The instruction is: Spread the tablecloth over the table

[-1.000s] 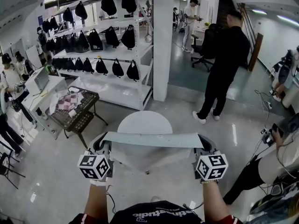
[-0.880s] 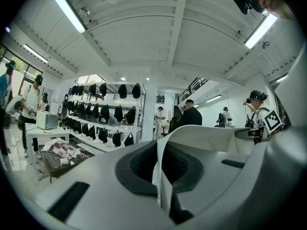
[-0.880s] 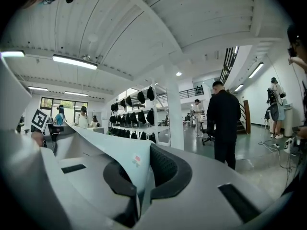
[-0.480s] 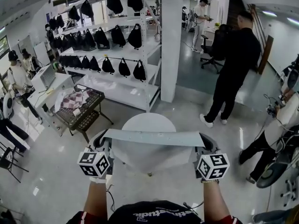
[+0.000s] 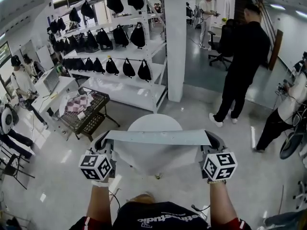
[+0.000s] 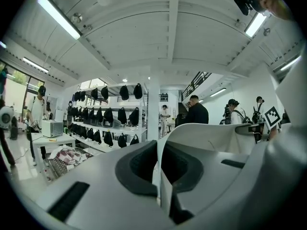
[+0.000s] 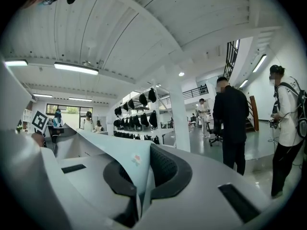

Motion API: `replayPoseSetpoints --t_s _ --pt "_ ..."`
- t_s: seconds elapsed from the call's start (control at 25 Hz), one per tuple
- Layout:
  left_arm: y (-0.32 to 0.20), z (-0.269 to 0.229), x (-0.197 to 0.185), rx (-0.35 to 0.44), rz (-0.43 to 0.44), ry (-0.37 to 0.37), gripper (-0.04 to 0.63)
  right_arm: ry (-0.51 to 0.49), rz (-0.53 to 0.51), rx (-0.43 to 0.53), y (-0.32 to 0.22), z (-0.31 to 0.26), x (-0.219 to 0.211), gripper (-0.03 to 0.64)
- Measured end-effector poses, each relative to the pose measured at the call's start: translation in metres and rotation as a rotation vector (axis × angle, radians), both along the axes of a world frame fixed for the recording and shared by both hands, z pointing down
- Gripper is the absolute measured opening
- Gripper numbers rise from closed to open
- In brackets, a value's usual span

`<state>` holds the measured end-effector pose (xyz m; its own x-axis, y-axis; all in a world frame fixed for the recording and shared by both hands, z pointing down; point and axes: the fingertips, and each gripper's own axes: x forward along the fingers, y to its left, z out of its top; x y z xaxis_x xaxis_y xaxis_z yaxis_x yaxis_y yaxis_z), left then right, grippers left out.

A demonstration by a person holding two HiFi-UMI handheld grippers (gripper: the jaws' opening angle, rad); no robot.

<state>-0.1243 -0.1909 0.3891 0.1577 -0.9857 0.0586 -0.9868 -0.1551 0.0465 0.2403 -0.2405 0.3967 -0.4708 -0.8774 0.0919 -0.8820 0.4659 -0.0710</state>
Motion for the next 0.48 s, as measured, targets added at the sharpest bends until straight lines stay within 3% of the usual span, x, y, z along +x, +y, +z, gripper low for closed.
replayPoseSetpoints --t_s 0.48 --pt "-0.023 -0.010 -0.015 0.044 0.000 -0.005 0.017 0.015 -0.001 -0.004 -0.016 0.000 -0.014 0.026"
